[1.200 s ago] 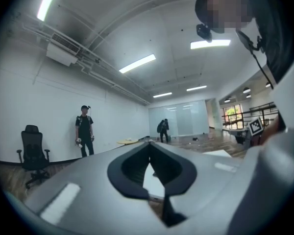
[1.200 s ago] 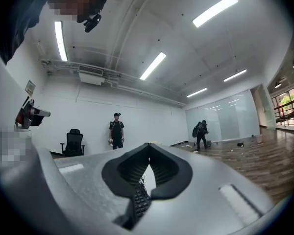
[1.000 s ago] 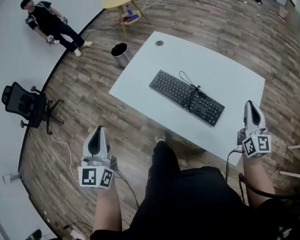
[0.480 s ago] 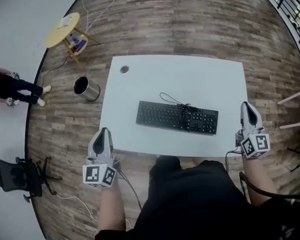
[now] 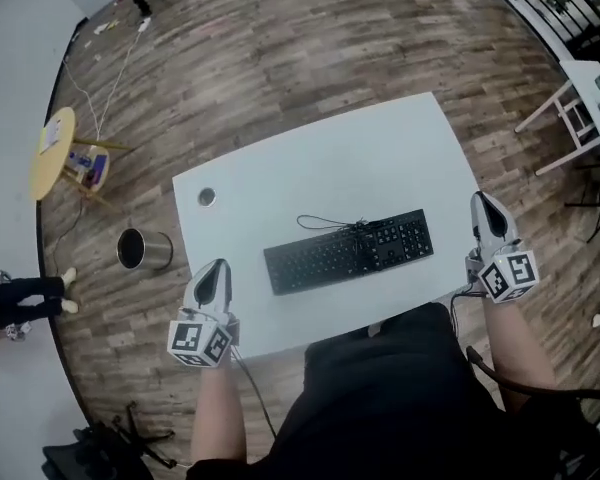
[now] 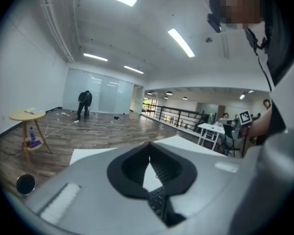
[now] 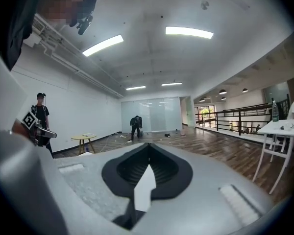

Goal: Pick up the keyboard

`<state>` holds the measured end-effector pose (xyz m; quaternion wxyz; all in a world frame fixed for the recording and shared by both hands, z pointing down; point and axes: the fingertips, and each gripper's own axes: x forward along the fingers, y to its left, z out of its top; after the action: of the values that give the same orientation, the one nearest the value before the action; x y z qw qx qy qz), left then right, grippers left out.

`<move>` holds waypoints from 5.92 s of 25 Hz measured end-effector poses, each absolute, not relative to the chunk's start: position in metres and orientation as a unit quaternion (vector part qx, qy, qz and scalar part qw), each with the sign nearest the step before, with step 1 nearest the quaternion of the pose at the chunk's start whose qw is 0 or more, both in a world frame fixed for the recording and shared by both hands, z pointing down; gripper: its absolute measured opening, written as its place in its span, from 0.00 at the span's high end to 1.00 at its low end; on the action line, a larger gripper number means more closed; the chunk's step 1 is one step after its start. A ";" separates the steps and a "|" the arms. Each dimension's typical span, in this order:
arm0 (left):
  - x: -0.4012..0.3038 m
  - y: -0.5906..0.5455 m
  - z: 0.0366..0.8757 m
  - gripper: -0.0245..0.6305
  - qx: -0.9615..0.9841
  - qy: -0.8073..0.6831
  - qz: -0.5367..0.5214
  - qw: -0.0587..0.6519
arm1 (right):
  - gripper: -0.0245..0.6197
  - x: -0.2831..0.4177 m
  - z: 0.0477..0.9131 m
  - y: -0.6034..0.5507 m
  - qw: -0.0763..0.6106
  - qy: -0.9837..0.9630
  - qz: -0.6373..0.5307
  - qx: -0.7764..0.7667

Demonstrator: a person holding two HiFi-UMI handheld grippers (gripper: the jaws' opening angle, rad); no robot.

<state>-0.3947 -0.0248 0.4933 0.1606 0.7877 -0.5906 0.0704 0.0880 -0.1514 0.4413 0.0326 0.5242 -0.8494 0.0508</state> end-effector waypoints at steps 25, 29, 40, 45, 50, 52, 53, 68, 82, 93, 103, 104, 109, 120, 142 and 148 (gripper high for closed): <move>-0.396 -0.013 0.571 0.80 0.739 -0.608 0.104 0.272 | 0.83 0.091 0.547 -0.140 0.139 -0.863 0.123 0.470; -0.385 -0.015 0.584 0.76 0.743 -0.588 0.111 0.300 | 0.80 0.086 0.563 -0.140 0.152 -0.865 0.141 0.458; -0.367 -0.024 0.612 0.70 0.744 -0.556 0.129 0.348 | 0.73 0.077 0.597 -0.143 0.175 -0.866 0.183 0.431; -0.347 -0.023 0.630 0.66 0.749 -0.522 0.144 0.381 | 0.71 0.081 0.616 -0.139 0.187 -0.861 0.205 0.426; -0.346 -0.021 0.646 0.64 0.739 -0.517 0.160 0.401 | 0.68 0.079 0.629 -0.137 0.201 -0.859 0.222 0.415; -0.348 -0.020 0.653 0.63 0.735 -0.515 0.169 0.408 | 0.68 0.076 0.632 -0.137 0.205 -0.859 0.227 0.411; -0.349 -0.020 0.656 0.63 0.732 -0.514 0.174 0.412 | 0.68 0.075 0.634 -0.137 0.207 -0.859 0.229 0.408; -0.335 -0.014 0.686 0.60 0.720 -0.480 0.192 0.463 | 0.65 0.070 0.656 -0.130 0.233 -0.855 0.259 0.385; -0.333 -0.006 0.701 0.56 0.710 -0.465 0.213 0.484 | 0.63 0.063 0.673 -0.126 0.251 -0.852 0.291 0.355; -0.332 -0.007 0.701 0.57 0.705 -0.472 0.208 0.487 | 0.63 0.061 0.684 -0.125 0.253 -0.846 0.319 0.345; -0.334 -0.008 0.701 0.57 0.691 -0.465 0.199 0.516 | 0.63 0.054 0.686 -0.123 0.243 -0.848 0.346 0.320; -0.333 -0.008 0.700 0.57 0.690 -0.461 0.198 0.521 | 0.63 0.053 0.686 -0.122 0.243 -0.849 0.346 0.315; -0.325 -0.004 0.701 0.60 0.687 -0.448 0.184 0.542 | 0.63 0.051 0.688 -0.120 0.243 -0.849 0.352 0.311; -0.332 -0.008 0.702 0.70 0.664 -0.480 0.172 0.547 | 0.64 0.049 0.691 -0.121 0.252 -0.844 0.358 0.310; -0.325 -0.010 0.670 0.72 0.690 -0.480 0.185 0.509 | 0.69 0.056 0.661 -0.126 0.223 -0.860 0.320 0.329; -0.328 -0.017 0.653 0.72 0.700 -0.487 0.180 0.490 | 0.69 0.055 0.644 -0.130 0.205 -0.867 0.305 0.337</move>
<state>-0.3276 -0.0168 0.6530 0.4896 0.7003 -0.4875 0.1797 0.0553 -0.1297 0.6444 0.2046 0.3368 -0.8669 0.3054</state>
